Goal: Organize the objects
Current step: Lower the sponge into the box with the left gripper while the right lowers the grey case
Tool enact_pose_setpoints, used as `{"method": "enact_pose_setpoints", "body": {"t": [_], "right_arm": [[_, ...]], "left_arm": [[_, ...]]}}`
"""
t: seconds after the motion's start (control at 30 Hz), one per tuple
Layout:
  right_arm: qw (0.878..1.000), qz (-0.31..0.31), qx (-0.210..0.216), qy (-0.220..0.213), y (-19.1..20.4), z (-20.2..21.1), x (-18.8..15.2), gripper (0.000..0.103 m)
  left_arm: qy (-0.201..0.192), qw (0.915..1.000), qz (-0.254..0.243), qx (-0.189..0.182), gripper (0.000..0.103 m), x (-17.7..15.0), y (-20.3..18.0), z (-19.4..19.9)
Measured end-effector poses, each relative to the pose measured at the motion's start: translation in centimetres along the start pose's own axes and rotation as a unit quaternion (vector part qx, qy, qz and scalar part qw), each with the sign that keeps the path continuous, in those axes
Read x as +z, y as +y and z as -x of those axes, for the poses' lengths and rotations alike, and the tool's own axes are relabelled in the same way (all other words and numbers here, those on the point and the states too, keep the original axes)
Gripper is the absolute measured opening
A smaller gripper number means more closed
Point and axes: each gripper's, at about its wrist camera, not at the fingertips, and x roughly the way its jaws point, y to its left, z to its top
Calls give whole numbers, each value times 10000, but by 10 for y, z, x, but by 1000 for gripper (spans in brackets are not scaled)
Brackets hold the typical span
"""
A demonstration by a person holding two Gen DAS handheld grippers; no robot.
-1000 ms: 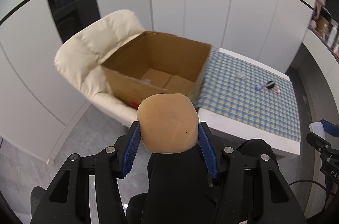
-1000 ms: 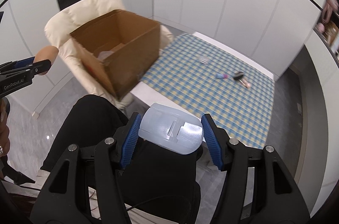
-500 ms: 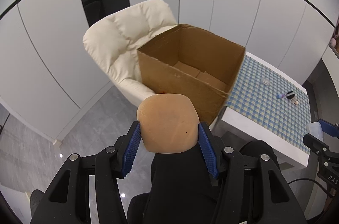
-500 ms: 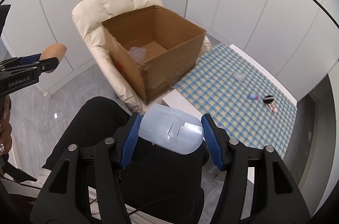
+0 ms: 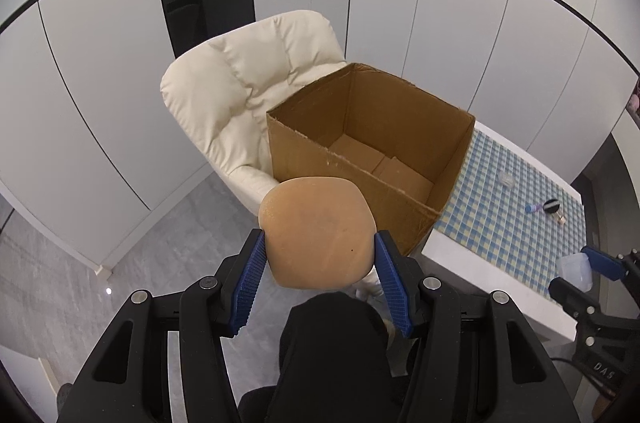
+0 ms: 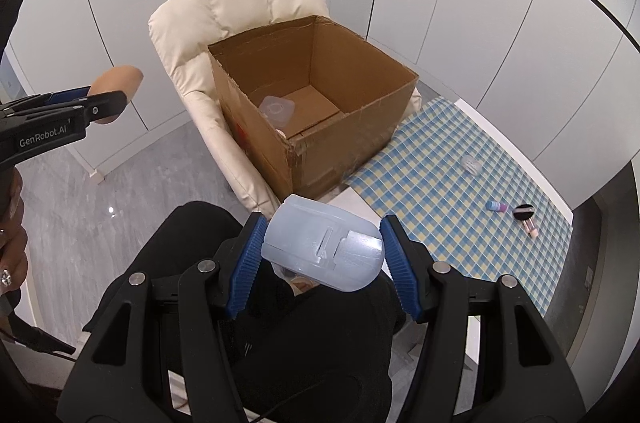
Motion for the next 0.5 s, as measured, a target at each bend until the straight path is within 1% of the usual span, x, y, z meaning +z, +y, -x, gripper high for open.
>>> {"method": "enact_pose_setpoints", "body": {"t": [0.33,0.5], "right_arm": [[10000,-7,18,-39,-2,-24,29,61],[9996,-230,137,-82,-9,-48,53,61]], "left_arm": [[-25,9999,84,-61,55,24,-2,-20],[-40,9999,127,-102,55,41,-7,-38]]}}
